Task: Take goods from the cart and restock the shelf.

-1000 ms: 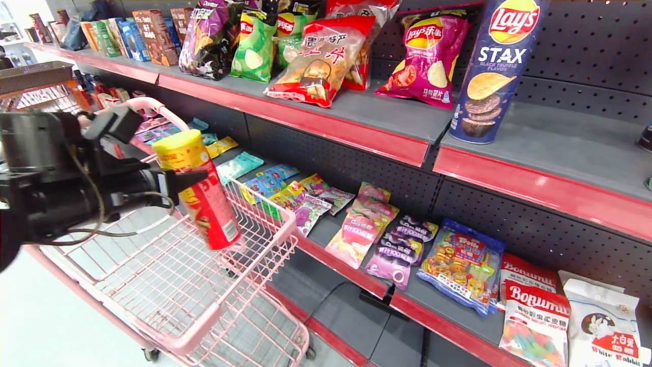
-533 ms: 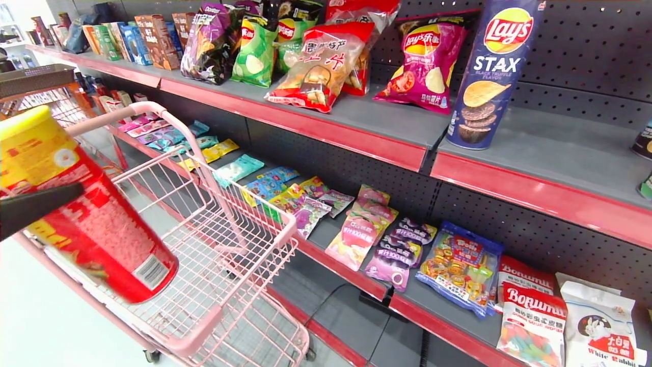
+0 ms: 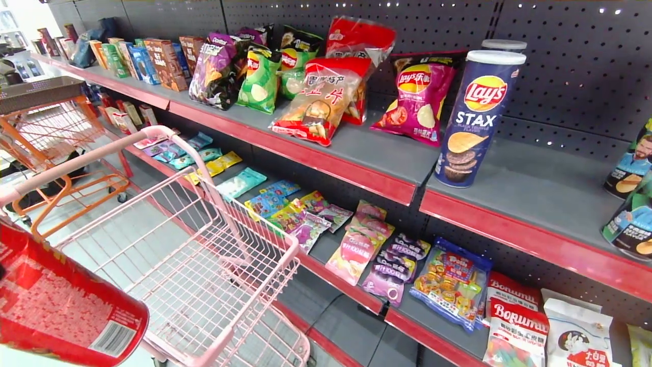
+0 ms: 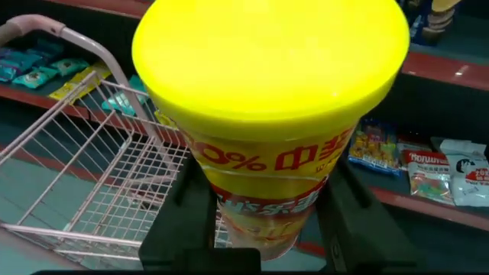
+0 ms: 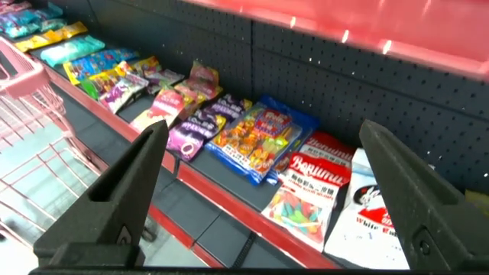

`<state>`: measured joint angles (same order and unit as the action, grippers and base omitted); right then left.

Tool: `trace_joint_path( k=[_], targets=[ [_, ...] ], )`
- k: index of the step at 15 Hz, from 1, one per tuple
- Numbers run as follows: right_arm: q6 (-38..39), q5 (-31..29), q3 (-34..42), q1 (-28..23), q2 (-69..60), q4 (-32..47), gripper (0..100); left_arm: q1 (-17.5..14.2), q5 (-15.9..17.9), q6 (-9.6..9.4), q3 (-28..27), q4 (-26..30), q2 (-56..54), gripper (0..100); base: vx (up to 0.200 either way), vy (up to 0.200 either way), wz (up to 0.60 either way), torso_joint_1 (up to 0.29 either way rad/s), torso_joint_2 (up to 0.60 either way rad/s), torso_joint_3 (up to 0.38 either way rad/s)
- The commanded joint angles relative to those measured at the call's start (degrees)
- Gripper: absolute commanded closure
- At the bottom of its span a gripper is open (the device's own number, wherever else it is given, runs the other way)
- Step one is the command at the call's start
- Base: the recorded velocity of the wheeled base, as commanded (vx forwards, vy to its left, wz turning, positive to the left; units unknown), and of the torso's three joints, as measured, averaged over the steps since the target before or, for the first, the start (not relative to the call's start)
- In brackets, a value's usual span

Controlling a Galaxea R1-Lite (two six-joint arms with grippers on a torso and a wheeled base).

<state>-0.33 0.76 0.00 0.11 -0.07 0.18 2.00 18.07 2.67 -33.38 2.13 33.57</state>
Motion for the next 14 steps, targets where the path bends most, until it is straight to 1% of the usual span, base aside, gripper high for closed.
trace_joint_path(
  k=[1, 4, 7, 10, 11, 14],
  targets=[
    [0.0, 0.0, 0.0, 0.1, 0.1, 0.0, 0, 0.0, -0.5, 0.05, 1.5, 0.0, -1.9, 100, 0.0, 0.0, 0.0, 0.198, -0.56, -0.369],
    [0.0, 0.0, 0.0, 0.1, 0.1, 0.0, 0, 0.0, -0.6, -0.03, 3.7, 0.0, -4.4, 100, 0.0, 0.0, 0.0, 0.216, -0.57, -0.365],
    [0.1, 0.0, 0.0, 0.1, 0.1, 0.0, 0, 0.0, -0.6, -0.03, 3.8, 0.0, -4.5, 100, 0.0, 0.0, 0.0, 0.232, -0.59, -0.357],
    [0.2, 0.0, 0.0, 0.1, 0.1, 0.0, 0, 0.0, -0.7, 0.05, 4.5, 0.0, -4.8, 100, 0.0, 0.0, 0.0, 0.165, -0.41, -0.24],
    [0.2, 0.0, 0.0, 0.0, 0.1, 0.0, 0, 0.0, -0.7, 0.05, 4.5, 0.0, -5.6, 100, 0.0, 0.0, 0.0, 0.056, -0.11, -0.08],
    [0.2, 0.0, 0.0, 0.0, 0.1, 0.0, 0, 0.0, -1.4, -0.21, 4.5, 0.0, -5.9, 100, 0.0, 0.0, -0.6, 0.061, -0.12, -0.08]
  ],
)
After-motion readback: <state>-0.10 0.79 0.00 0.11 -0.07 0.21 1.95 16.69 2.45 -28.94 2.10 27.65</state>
